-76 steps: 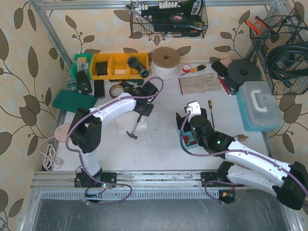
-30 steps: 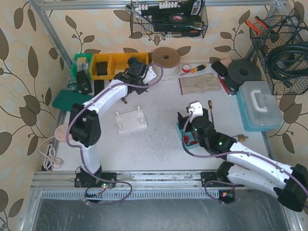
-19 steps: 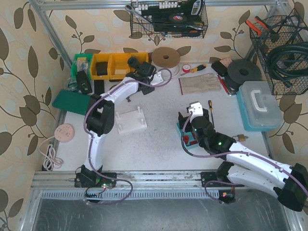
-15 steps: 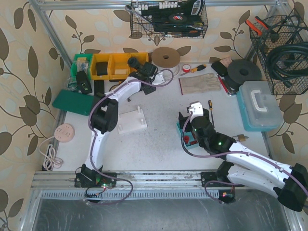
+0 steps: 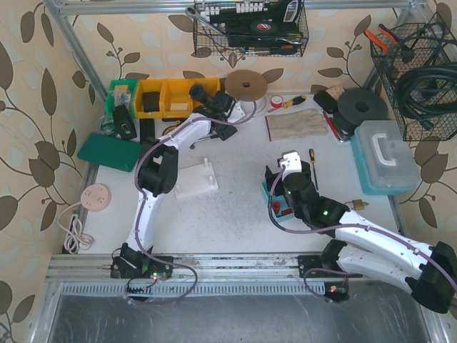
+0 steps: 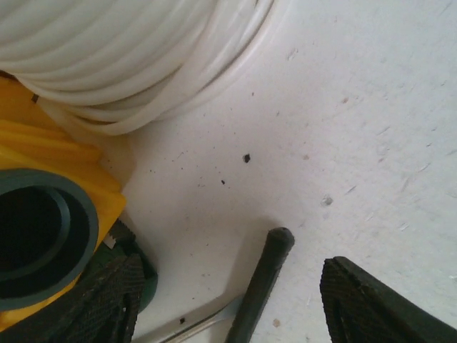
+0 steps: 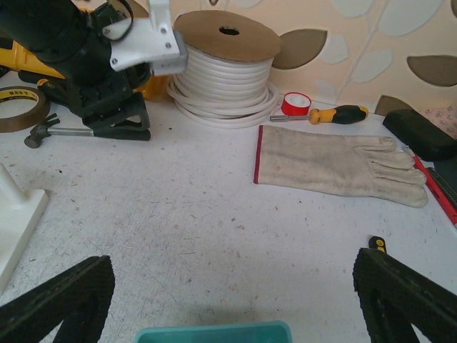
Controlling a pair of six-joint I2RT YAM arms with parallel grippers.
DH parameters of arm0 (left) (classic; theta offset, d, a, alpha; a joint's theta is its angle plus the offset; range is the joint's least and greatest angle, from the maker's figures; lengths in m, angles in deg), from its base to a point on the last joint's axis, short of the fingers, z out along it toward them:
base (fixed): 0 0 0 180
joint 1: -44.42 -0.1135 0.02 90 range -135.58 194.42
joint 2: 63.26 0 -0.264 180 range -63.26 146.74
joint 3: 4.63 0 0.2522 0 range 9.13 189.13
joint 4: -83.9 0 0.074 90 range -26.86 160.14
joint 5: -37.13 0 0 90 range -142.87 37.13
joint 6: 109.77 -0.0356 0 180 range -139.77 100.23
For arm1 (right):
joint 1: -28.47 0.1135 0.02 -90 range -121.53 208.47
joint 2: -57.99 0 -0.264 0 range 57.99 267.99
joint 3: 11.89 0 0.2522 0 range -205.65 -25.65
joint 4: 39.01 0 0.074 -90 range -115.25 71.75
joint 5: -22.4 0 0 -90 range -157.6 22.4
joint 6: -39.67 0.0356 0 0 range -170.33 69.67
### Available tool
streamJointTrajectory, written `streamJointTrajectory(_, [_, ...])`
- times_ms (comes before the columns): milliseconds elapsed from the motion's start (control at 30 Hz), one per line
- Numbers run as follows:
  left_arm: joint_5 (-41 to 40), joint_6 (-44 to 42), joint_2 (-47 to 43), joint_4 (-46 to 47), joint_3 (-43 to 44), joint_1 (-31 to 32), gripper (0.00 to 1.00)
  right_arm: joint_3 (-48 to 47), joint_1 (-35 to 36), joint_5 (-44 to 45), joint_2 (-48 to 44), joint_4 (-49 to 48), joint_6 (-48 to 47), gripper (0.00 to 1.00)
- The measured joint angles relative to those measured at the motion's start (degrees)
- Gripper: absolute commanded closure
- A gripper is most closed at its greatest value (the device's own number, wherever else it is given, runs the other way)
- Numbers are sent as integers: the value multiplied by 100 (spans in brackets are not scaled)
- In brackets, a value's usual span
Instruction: Install the large spring
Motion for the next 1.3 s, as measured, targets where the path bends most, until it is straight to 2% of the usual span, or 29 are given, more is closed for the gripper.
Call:
streamJointTrajectory(133, [205,828,-490,149,-378,-4,22,0,0,20,28,7,7,10])
streamJointTrajectory(367, [299,2767,-2476,800,-2247,-7,22,-4,0,35,46,157,142,10])
streamJointTrajectory(500, [299,3633,-3646,1172,-3355,-7,22,-205,-2,17,140,577,501,10])
streamJointTrajectory(633, [291,4179,-4732,1373,-4437,-7,22,-717,-2,-170,273,1523,1054,13])
streamJointTrajectory(767, [280,4509,-5799,1467,-5401,-7,22,-1117,-46,-431,284,2500,1576,24])
streamJointTrajectory(933, [404,4590,-6885,1770,-6428,39,32,-1145,-428,-1062,195,3377,1921,25])
streamJointTrajectory(1067, [538,4583,-7020,1853,-6658,455,46,-1104,-1084,-1460,63,3613,1989,25])
streamJointTrajectory(1167, [649,4538,-6745,1694,-6424,966,49,-1088,-1661,-1893,35,3644,1989,26])
streamJointTrajectory(1300, [785,4496,-6151,1547,-5888,1510,49,-857,-2190,-2522,-26,3541,1976,41])
